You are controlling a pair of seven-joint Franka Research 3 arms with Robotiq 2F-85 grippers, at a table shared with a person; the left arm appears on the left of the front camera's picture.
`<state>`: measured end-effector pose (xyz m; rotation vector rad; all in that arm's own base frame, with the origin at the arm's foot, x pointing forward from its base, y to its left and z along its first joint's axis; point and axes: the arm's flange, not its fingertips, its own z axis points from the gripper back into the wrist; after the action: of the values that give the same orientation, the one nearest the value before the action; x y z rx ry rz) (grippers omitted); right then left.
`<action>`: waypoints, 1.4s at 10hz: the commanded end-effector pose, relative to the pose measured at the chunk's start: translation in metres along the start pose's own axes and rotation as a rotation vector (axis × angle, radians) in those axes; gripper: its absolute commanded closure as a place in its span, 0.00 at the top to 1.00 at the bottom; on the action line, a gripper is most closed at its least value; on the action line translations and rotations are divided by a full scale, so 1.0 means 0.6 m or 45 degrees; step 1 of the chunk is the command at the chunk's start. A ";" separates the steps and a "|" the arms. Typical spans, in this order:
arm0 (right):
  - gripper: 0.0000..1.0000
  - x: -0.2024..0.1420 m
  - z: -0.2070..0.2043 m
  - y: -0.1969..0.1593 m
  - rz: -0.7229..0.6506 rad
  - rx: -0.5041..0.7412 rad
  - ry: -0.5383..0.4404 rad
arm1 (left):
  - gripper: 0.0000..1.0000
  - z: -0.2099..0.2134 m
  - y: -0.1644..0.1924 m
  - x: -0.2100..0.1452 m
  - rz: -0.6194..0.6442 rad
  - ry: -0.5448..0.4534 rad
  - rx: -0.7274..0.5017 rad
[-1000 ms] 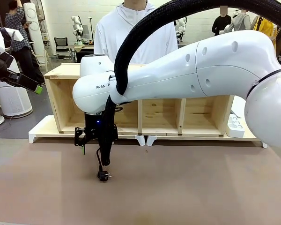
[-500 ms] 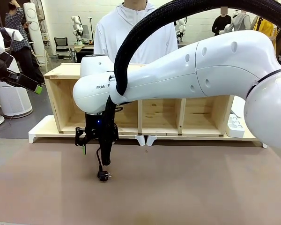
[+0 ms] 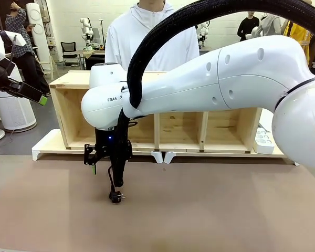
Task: Perform cable management.
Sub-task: When the cord part of the Power Cable appears at the lower middle area of the table and stops, grasp the cord part of the Power Cable.
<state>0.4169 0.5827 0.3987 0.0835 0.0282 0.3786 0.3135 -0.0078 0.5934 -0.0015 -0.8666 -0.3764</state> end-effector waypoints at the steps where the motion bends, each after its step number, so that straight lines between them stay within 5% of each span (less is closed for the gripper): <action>1: 1.00 0.001 -0.010 0.016 -0.060 -0.007 -0.018 | 1.00 -0.003 0.001 0.002 0.010 -0.011 0.006; 9: 1.00 0.020 -0.084 0.016 -0.128 -0.194 -0.138 | 1.00 -0.003 0.001 0.002 0.010 -0.011 0.006; 14: 1.00 0.043 -0.131 0.010 -0.147 -0.150 -0.074 | 1.00 -0.003 0.001 0.002 0.010 -0.011 0.006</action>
<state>0.4293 0.5979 0.3221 -0.0349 -0.0404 0.2880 0.3135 -0.0078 0.5934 -0.0015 -0.8667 -0.3764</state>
